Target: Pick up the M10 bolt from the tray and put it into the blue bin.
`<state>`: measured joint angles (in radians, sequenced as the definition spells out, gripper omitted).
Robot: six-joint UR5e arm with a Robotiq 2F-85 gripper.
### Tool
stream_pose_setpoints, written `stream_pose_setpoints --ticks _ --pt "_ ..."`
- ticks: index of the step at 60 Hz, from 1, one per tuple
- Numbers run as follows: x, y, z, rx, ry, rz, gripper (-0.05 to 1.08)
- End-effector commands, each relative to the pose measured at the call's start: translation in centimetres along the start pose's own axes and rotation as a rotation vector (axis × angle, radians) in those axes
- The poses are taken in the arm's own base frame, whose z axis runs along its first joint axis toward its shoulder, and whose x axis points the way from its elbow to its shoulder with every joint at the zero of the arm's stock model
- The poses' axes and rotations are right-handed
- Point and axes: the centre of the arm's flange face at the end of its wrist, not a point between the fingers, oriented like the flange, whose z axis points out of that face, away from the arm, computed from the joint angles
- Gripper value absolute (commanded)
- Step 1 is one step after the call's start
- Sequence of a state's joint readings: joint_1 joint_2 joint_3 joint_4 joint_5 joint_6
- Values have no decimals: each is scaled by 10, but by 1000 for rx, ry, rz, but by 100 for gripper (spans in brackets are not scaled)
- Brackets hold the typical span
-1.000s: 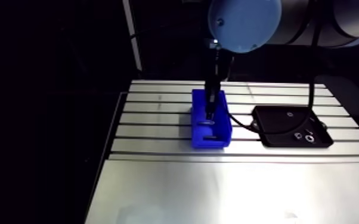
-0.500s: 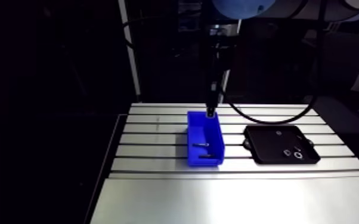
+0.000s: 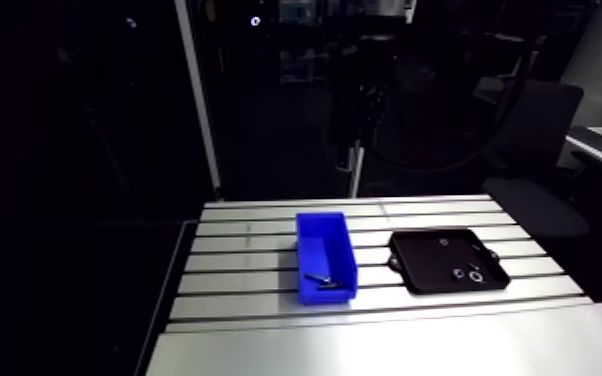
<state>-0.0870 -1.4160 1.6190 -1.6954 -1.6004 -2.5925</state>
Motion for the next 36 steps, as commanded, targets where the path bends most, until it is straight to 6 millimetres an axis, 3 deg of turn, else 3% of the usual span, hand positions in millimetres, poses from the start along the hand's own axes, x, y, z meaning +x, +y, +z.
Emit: stream_pose_setpoints --ticks 1,36 --pt "-62 15 -119 -17 57 949 1" --pt "-45 29 -116 57 58 1013 1"
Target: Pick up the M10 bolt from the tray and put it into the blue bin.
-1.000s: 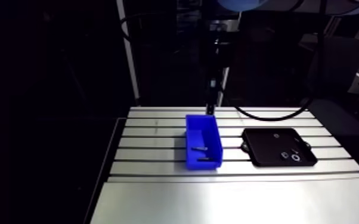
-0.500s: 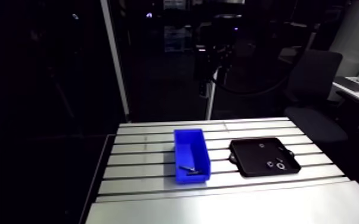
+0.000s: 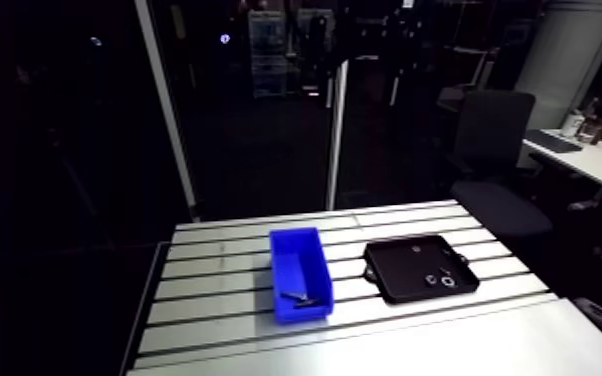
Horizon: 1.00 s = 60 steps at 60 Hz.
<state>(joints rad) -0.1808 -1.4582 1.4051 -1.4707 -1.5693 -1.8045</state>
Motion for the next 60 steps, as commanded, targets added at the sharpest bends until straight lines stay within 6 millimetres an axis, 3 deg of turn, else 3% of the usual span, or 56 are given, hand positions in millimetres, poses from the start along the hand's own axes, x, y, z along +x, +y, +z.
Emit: stream_pose_setpoints --ticks 1,12,23,60 --pt "6 4 -12 40 -7 132 1" --pt "10 1 -3 45 -21 144 1" --pt "10 1 -10 32 -6 139 1" --pt "8 -8 -2 30 -20 114 1"
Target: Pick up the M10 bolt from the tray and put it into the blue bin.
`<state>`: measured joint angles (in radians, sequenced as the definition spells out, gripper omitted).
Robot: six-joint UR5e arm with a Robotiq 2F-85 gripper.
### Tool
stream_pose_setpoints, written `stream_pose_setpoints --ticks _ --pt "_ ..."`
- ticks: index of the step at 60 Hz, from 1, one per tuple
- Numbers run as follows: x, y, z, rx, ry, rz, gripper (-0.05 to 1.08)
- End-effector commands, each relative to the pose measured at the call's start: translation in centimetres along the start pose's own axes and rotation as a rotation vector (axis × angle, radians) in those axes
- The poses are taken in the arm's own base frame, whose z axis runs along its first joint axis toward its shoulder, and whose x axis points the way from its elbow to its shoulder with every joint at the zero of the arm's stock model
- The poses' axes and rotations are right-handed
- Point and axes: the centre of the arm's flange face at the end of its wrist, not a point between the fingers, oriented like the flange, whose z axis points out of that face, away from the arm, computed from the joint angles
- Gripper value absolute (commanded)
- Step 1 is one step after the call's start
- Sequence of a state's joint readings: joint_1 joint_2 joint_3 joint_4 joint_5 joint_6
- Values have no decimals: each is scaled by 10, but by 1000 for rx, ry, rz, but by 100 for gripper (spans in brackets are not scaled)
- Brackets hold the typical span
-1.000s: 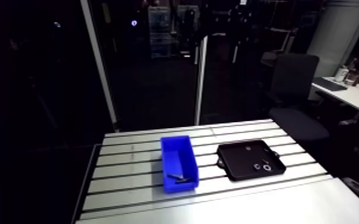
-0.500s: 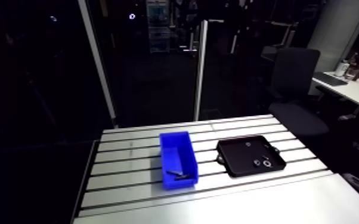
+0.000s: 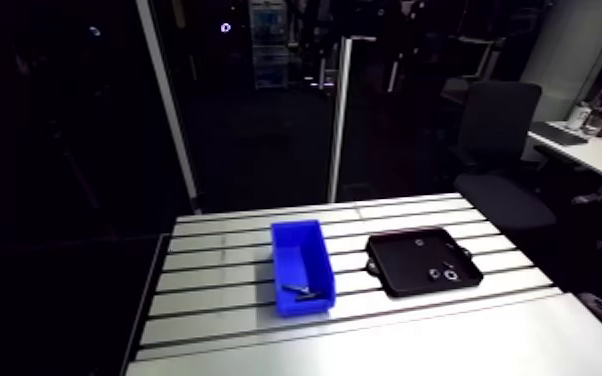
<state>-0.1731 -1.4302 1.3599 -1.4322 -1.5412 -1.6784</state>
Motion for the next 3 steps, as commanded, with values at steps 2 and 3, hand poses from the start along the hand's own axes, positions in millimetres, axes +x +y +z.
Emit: stream_pose_setpoints --ticks 2,3 --pt "-1 -3 3 -1 -5 -6 1" --pt "-1 -3 3 -1 -5 -6 1"
